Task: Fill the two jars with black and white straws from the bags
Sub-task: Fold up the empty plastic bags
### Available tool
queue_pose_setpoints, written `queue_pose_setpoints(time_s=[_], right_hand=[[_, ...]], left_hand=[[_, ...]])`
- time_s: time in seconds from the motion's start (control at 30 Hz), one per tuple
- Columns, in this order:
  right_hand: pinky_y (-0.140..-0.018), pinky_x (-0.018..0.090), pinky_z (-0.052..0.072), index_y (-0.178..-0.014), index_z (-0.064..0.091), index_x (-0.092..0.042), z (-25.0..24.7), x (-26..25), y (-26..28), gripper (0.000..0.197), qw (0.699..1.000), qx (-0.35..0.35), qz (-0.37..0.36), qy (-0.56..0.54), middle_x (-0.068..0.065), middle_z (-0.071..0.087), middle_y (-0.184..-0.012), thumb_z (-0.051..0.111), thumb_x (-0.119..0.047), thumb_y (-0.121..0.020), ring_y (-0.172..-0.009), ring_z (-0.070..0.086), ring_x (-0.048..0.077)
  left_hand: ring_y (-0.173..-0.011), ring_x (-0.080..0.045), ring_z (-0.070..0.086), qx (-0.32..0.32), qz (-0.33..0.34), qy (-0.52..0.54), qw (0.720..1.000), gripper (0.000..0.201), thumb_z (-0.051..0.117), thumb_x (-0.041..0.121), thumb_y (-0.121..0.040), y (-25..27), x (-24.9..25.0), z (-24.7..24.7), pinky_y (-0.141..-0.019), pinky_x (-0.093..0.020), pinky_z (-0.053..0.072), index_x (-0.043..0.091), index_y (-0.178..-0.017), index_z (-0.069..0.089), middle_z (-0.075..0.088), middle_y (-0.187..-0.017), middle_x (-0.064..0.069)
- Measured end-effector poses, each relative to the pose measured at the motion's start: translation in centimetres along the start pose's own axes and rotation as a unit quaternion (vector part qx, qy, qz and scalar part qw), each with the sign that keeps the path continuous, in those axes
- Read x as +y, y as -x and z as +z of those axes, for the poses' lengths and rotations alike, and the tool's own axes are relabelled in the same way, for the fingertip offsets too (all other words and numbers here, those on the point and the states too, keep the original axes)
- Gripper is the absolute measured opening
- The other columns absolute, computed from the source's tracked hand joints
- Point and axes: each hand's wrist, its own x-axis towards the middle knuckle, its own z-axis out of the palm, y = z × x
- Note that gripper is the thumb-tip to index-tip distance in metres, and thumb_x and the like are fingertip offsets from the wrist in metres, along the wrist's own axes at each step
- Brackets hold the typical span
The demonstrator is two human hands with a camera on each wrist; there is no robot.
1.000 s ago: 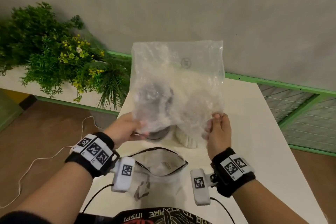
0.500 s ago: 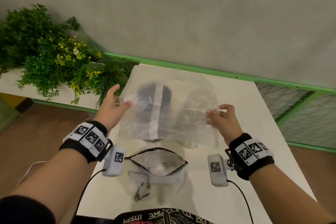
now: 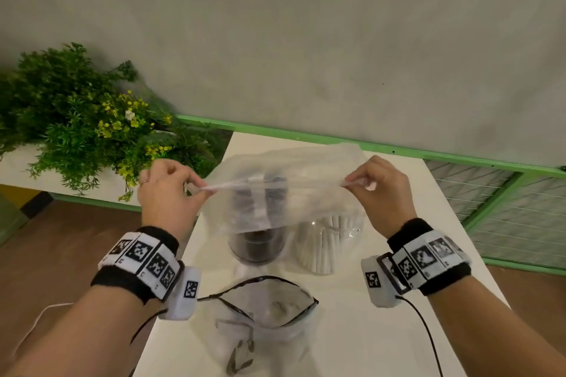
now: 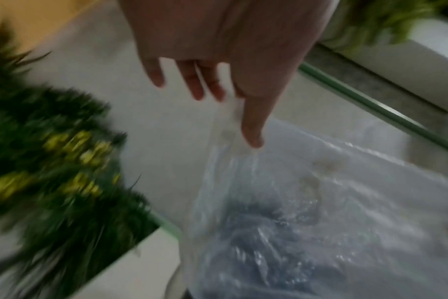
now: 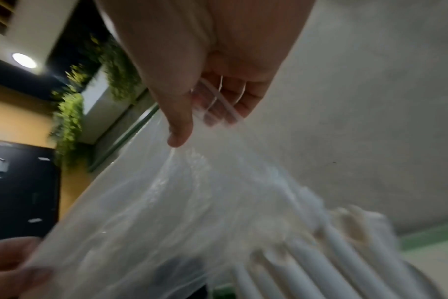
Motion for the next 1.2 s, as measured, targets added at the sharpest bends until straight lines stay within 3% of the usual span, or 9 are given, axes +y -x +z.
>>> queue_pose_setpoints(time_s=[0.13,0.33,0.4,0.5,0.6,0.77,0.97,1.07,1.2], right_hand=[[-0.07,0.013,0.033,-0.068,0.067,-0.008,-0.2,-4.2,-1.1,0.013,0.995,0.029,-0.095,-0.014,-0.011,0.045,-0.076,0.078,0.0,-0.07,-0.076,0.043,0.015],[-0.101,0.041,0.03,-0.066,0.068,-0.023,-1.2,-6.8,-1.4,0.032,0.984,-0.037,-0.146,0.094,-0.004,0.055,-0.117,0.067,-0.052,-0.08,-0.119,0.04,0.018],[-0.1,0.048,0.035,-0.085,0.07,-0.027,-0.9,-6.5,-1.3,0.044,0.987,-0.11,-0.105,0.058,-0.009,0.057,-0.117,0.048,-0.065,-0.087,-0.113,0.05,0.011],[-0.1,0.048,0.042,-0.141,0.037,-0.033,0.3,-6.0,-1.3,0.076,0.978,-0.188,-0.033,0.087,-0.003,0.03,-0.144,0.064,-0.062,-0.076,-0.119,0.045,0.018],[-0.109,0.046,0.027,-0.148,0.013,-0.039,2.0,-6.3,-1.1,0.116,0.957,-0.235,0.034,0.166,-0.006,0.008,-0.154,0.076,-0.068,-0.055,-0.136,0.02,0.022],[-0.08,0.036,0.047,-0.106,0.047,-0.027,3.3,-6.8,-1.2,0.064,0.983,-0.145,0.115,0.014,-0.008,0.057,-0.105,0.082,-0.055,-0.06,-0.096,0.054,0.016],[-0.055,0.03,0.041,-0.088,0.045,-0.023,1.9,-6.7,-1.6,0.022,0.987,-0.118,0.095,0.056,0.0,0.061,-0.073,0.066,-0.017,-0.084,-0.067,0.056,0.024],[-0.059,0.021,0.044,-0.099,0.046,-0.027,2.6,-8.2,-1.5,0.036,0.989,-0.117,0.074,-0.049,-0.007,0.059,-0.084,0.074,-0.016,-0.079,-0.074,0.058,0.014],[-0.092,0.016,0.039,-0.126,0.045,-0.029,2.6,-7.5,-1.2,0.069,0.988,-0.119,0.083,-0.054,-0.006,0.04,-0.117,0.083,-0.03,-0.069,-0.107,0.042,0.008]], left_hand=[[-0.115,-0.021,0.045,-0.068,0.165,-0.039,0.983,0.058,0.079,0.047,-0.064,-0.5,2.8,-1.0,-0.099,-0.044,0.035,0.035,-0.115,0.056,0.051,-0.12,0.008],[-0.079,-0.021,0.055,-0.005,0.177,0.084,0.981,0.027,0.065,0.002,-0.079,-1.1,3.9,-0.8,-0.072,-0.035,0.048,0.019,-0.099,0.069,0.051,-0.089,0.003],[-0.086,-0.018,0.056,-0.008,0.182,0.116,0.976,0.033,0.061,-0.003,-0.079,-1.2,4.1,-1.0,-0.079,-0.033,0.048,0.021,-0.099,0.068,0.052,-0.094,0.003],[-0.097,-0.006,0.057,-0.062,0.194,0.247,0.947,0.035,0.059,-0.002,-0.079,-0.8,5.7,-1.2,-0.089,-0.023,0.045,0.03,-0.091,0.064,0.059,-0.101,0.008],[-0.098,-0.007,0.063,-0.159,0.094,0.433,0.882,0.034,0.054,-0.008,-0.083,0.3,8.0,-1.5,-0.085,-0.026,0.051,0.024,-0.09,0.065,0.068,-0.103,0.011],[-0.086,-0.012,0.06,-0.254,-0.006,0.528,0.81,0.026,0.049,0.001,-0.092,1.8,9.5,-1.3,-0.069,-0.025,0.05,0.023,-0.096,0.061,0.066,-0.093,0.009],[-0.104,0.015,0.054,-0.302,0.047,0.442,0.843,0.059,0.069,0.018,-0.082,2.2,8.1,-1.9,-0.08,-0.007,0.045,0.036,-0.13,0.04,0.053,-0.124,0.019],[-0.103,-0.001,0.063,-0.248,0.025,0.411,0.877,0.059,0.076,0.045,-0.071,2.6,8.5,-0.6,-0.082,-0.019,0.053,0.033,-0.123,0.052,0.066,-0.112,0.013],[-0.099,-0.019,0.067,-0.176,-0.082,0.541,0.818,0.005,0.059,0.015,-0.091,2.0,8.6,-0.8,-0.071,-0.024,0.056,0.016,-0.095,0.061,0.068,-0.102,-0.003]])
